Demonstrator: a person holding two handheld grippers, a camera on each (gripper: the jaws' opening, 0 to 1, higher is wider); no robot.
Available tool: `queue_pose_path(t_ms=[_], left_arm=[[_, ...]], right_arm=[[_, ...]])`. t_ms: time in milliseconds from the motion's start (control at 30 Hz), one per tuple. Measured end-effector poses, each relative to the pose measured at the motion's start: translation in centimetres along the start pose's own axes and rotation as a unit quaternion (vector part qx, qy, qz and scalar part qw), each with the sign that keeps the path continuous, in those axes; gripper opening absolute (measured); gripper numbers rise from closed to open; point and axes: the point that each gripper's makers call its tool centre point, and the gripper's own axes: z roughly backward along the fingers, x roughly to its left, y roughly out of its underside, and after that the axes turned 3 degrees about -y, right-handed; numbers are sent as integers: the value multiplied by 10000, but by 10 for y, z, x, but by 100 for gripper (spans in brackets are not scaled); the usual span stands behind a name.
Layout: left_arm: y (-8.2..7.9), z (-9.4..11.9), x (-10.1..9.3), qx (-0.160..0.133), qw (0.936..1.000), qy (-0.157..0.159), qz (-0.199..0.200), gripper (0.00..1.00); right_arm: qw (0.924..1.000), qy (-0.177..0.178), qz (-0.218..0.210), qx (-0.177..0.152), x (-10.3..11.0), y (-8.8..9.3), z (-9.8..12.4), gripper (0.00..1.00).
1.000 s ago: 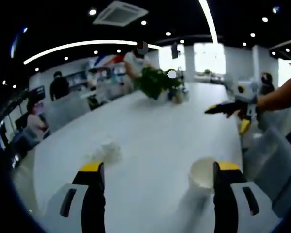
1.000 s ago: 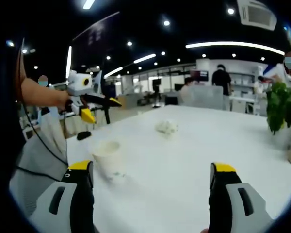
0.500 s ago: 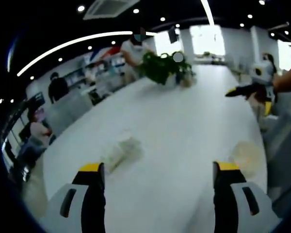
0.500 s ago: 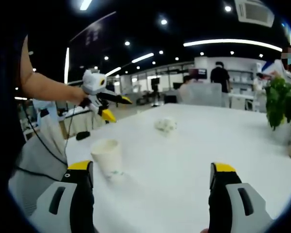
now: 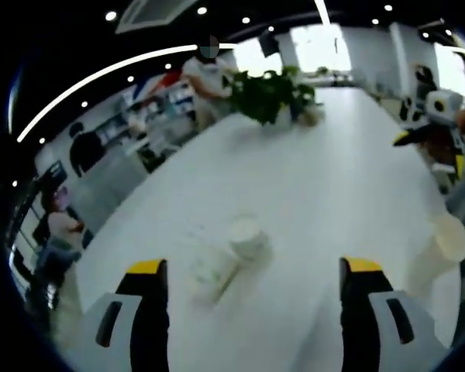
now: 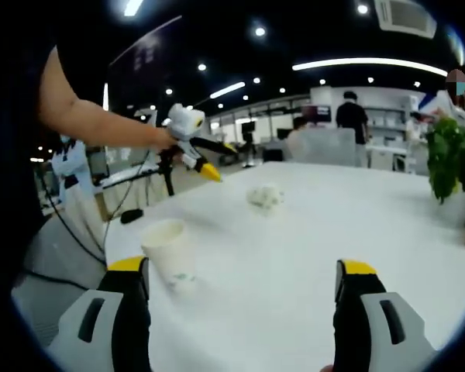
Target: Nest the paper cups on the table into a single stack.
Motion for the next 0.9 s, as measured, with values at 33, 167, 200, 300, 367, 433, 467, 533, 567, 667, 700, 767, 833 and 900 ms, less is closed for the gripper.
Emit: queue_pose_path(t_ms=[33, 167, 200, 300, 367, 433, 467, 533, 567, 667, 700, 767, 833, 900], left_arm=[[2, -6, 4, 31, 10000, 9, -26, 91], [10, -21, 15, 129, 9999, 90, 49, 94], [12, -27, 19, 98, 9998, 184, 60, 95], [20, -38, 30, 223, 9994, 247, -18, 96], [21, -44, 36, 247, 9990, 369, -22, 96], [23, -49, 43, 306, 9987, 397, -77, 95], [23, -52, 45, 303, 9986, 422, -88, 95], [25, -59, 51, 338, 9979, 511, -193, 93], [25, -62, 53, 337, 9978, 518, -241, 92], [28, -73, 61, 412, 9968, 589, -358, 90], [30, -76, 63, 449, 9964, 607, -382, 90], [32, -79, 63, 519, 9958, 631, -419, 87], [38, -88, 67, 541, 9950, 738, -404, 84], [43, -93, 61, 619, 9935, 815, -496, 82]], right_arm=[[10000, 0, -2, -1, -1, 0, -1, 98], [10000, -10, -8, 34, -2, 0, -5, 98], [10000, -9, -22, 46, -2, 1, -5, 98], [9999, -6, -67, 111, -4, 7, -7, 98], [9998, 3, -99, 157, -5, 10, -8, 98], [9997, 28, -143, 189, -7, 13, -8, 98], [9997, 37, -165, 195, -8, 14, -8, 98], [9995, 70, -224, 215, -8, 19, -8, 98], [9994, 78, -249, 227, -8, 21, -8, 98], [9990, 89, -284, 333, -12, 31, -10, 98], [9989, 105, -306, 348, -14, 32, -11, 98], [9988, 127, -325, 358, -17, 33, -11, 98], [9987, 148, -345, 342, -20, 31, -12, 98], [9987, 154, -333, 348, -21, 30, -13, 98]])
